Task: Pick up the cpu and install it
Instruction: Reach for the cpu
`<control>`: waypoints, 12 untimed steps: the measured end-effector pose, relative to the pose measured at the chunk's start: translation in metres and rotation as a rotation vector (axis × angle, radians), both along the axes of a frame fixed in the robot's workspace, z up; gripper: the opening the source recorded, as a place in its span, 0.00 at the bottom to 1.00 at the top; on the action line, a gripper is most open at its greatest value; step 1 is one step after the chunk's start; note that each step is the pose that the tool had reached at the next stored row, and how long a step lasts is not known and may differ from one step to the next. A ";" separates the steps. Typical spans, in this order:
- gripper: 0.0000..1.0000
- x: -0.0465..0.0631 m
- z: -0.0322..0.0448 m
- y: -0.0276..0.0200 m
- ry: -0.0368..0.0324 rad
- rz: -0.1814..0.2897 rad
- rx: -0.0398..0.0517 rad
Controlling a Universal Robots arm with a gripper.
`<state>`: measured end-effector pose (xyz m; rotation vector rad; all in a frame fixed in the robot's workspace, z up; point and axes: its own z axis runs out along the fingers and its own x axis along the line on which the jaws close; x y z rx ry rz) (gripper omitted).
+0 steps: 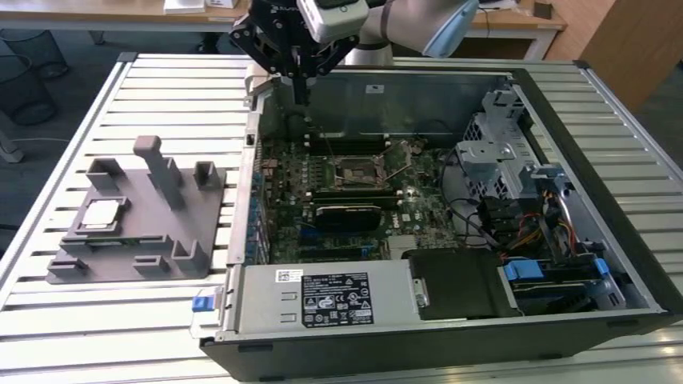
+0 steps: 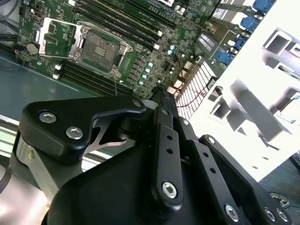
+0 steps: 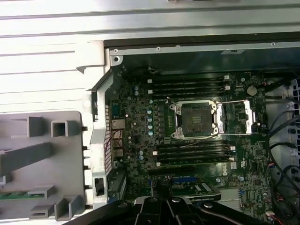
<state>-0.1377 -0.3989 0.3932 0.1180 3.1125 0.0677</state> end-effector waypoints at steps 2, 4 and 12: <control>0.11 -0.001 0.0000 0.0000 0.0000 0.000 0.0000; 0.11 -0.002 0.0000 0.0000 0.0000 0.000 -0.0001; 0.11 -0.007 -0.0002 0.0000 0.0000 0.000 0.0000</control>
